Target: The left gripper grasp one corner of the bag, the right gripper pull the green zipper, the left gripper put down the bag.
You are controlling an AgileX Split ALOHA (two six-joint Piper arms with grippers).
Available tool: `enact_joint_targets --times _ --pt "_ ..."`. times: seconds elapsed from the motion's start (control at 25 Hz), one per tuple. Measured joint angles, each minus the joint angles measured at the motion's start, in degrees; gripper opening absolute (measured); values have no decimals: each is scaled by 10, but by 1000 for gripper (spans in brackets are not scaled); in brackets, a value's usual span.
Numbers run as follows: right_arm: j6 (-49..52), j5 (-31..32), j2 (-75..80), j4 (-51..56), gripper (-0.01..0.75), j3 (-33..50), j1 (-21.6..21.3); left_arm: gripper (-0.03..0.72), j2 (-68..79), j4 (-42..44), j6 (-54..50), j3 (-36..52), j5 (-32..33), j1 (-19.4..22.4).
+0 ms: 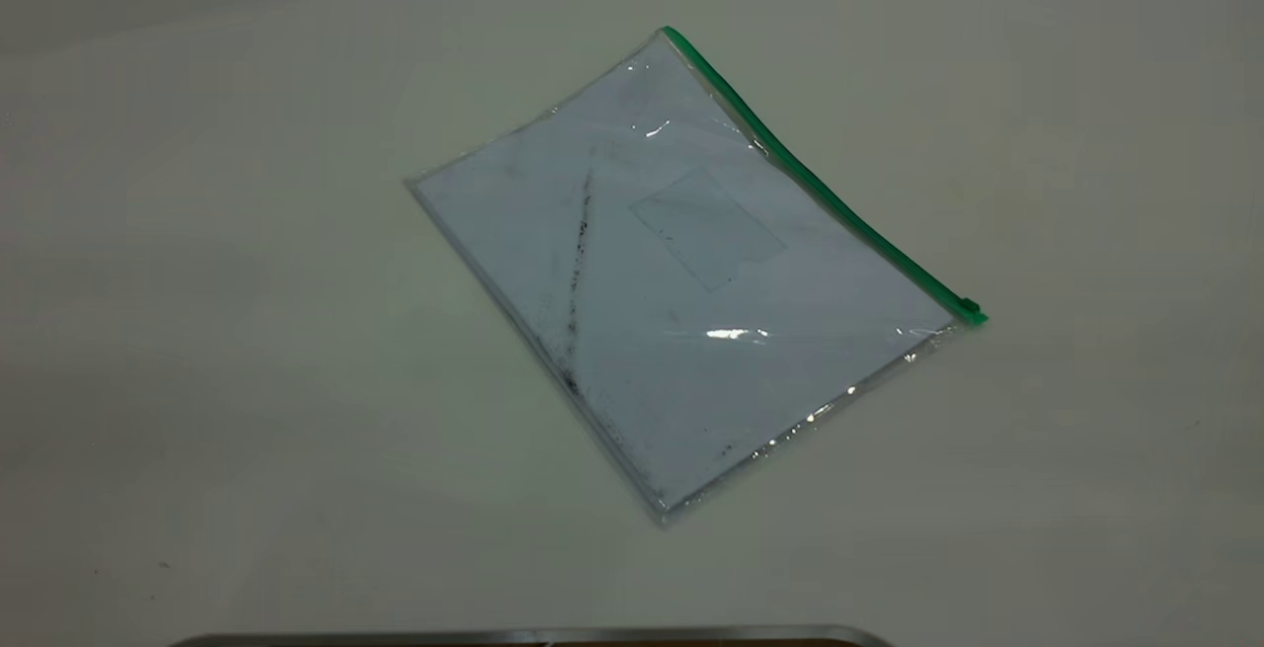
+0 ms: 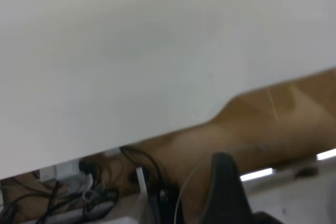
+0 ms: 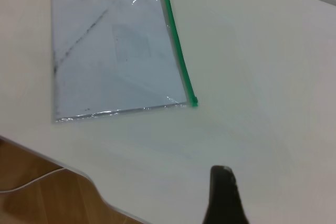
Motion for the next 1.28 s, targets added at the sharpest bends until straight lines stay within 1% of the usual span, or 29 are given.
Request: enact_joint_targets --times 0.2,0.32,0.56,1.12,1.2,1.28 --pt "0 0 0 0 557 0 0 588 -79 2 0 0 0 95" --pt "0 0 0 0 557 0 0 588 -121 2 -1 0 1 123" --pt "-1 0 0 0 557 0 0 588 -188 2 -10 0 5 130" --pt "0 0 0 0 557 0 0 588 -192 2 -11 0 8 130" --pt "0 0 0 0 557 0 -7 588 -192 2 -11 0 8 130" --pt "0 0 0 0 557 0 -27 588 -192 2 -11 0 8 130"
